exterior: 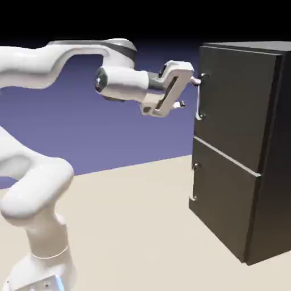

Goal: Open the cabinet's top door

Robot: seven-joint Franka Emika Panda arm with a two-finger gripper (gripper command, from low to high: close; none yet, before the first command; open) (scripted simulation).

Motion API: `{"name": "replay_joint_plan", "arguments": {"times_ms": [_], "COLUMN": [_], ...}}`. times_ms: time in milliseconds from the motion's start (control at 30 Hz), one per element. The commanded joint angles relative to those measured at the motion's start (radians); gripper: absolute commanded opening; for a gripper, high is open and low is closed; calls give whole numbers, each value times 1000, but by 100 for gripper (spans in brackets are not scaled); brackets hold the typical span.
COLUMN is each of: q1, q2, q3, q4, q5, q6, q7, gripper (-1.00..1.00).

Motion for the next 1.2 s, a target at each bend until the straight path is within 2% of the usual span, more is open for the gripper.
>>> {"name": "replay_joint_plan", "arguments": {"times_ms": [0, 567, 633, 800, 833, 1167], "q1": [-14, -257, -264, -443, -443, -118], "q2": [-6, -113, -116, -57, -57, 62], "q3": [16, 292, 300, 405, 405, 148], "q4": [7, 127, 130, 259, 259, 70], "q5": [44, 783, 803, 823, 823, 743], "q6": [-2, -30, -31, -60, -60, -187], "q7": [17, 307, 315, 303, 303, 156], "gripper": [0, 0, 0, 0, -100, -100]}}
